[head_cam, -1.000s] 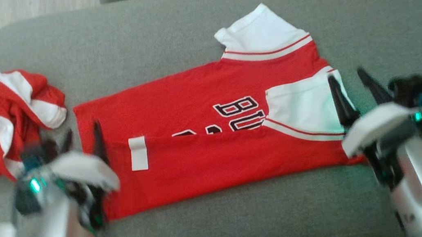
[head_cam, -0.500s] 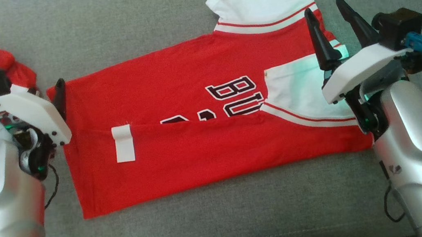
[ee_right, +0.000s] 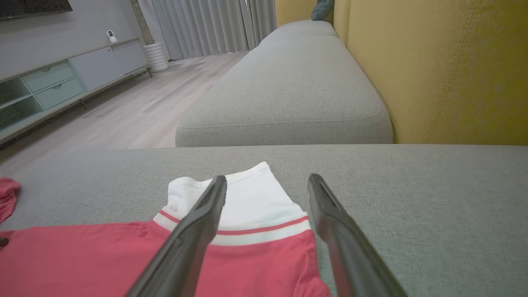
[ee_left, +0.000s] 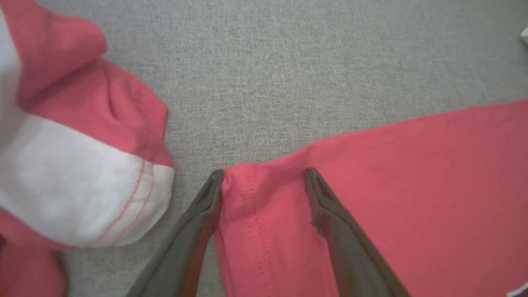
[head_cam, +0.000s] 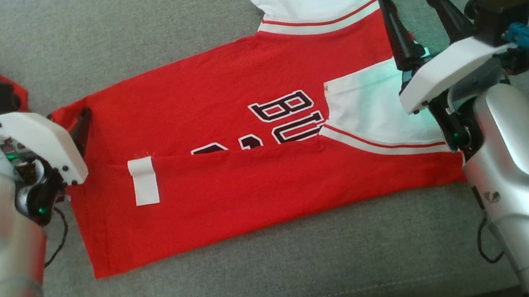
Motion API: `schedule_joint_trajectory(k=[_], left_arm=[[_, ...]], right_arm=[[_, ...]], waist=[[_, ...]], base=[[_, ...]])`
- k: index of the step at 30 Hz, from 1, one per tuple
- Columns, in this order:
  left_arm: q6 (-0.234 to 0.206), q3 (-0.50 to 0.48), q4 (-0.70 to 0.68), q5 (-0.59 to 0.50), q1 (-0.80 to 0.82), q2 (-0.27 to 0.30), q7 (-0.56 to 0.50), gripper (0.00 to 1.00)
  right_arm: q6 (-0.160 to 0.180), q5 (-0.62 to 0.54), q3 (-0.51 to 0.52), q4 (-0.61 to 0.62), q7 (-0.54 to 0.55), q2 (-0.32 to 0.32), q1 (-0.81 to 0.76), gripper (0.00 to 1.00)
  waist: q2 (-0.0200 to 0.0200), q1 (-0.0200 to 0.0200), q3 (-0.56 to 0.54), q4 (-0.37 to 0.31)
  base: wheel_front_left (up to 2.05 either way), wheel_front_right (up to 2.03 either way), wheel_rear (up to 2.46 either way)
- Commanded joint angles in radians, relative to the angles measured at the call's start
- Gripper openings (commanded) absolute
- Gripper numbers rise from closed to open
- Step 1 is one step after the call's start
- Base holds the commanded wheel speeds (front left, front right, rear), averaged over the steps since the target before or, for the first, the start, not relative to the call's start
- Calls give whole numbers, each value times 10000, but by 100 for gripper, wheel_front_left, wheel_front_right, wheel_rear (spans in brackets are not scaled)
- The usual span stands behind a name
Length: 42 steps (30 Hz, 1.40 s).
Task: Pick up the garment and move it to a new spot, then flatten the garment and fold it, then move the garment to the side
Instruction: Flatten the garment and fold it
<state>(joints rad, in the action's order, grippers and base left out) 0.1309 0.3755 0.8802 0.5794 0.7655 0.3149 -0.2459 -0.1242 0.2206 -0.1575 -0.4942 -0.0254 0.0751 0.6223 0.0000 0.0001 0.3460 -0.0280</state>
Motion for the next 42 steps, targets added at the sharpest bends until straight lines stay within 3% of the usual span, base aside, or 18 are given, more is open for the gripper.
schedule_joint_trajectory(k=[1, 2, 3, 5, 14, 30, 39, 40, 41, 42], left_arm=[[-4, -105, -101, 107, 346, 534, -78, 100], [-4, -20, -90, 181, 337, 568, -88, 90], [-4, 70, -100, 255, 336, 596, -86, 48], [-3, 216, -168, 411, 346, 634, 20, 0], [-3, 1015, -836, 792, 647, 510, 997, 0], [-2, 2478, -1267, 1244, 1738, -600, 2291, 0], [-2, 3061, -949, 1620, 2236, -907, 2688, 0], [-2, 3120, -896, 1672, 2276, -917, 2732, 0], [-2, 3180, -842, 1727, 2310, -926, 2771, 0], [-2, 3234, -792, 1783, 2346, -932, 2808, 0]], right_arm=[[-65, 101, -213, 291, -122, -140, 307, 100], [-65, 110, -213, 278, -136, -143, 323, 100], [-65, 113, -209, 264, -146, -145, 338, 100], [-65, 117, -170, 219, -143, -125, 384, 100], [-65, -251, 170, -554, 458, 289, 1559, 100], [-65, -1965, 1157, -3921, 2276, 1121, 4440, 100], [-65, -2655, 1523, -5148, 2732, 1198, 5190, 100], [-65, -2731, 1571, -5288, 2784, 1205, 5233, 98], [-65, -2817, 1596, -5398, 2790, 1207, 5265, 67], [-65, -2864, 1643, -5472, 2741, 1193, 5299, 30]], waist=[[0, -1, 25, -26], [0, -1, 37, -34], [0, -1, 50, -34], [0, -1, 71, -6], [0, -1, 257, 674], [0, -1, 1296, 2499], [0, -1, 1666, 2832], [0, -1, 1675, 2830], [0, -1, 1675, 2823], [0, -1, 1678, 2817]], base=[[0, 0, 0], [0, 0, 0], [0, 0, 0], [0, 0, 0], [0, 0, 0], [0, 0, 0], [0, 0, 0], [0, 0, 0], [0, 0, 0], [0, 0, 0]])
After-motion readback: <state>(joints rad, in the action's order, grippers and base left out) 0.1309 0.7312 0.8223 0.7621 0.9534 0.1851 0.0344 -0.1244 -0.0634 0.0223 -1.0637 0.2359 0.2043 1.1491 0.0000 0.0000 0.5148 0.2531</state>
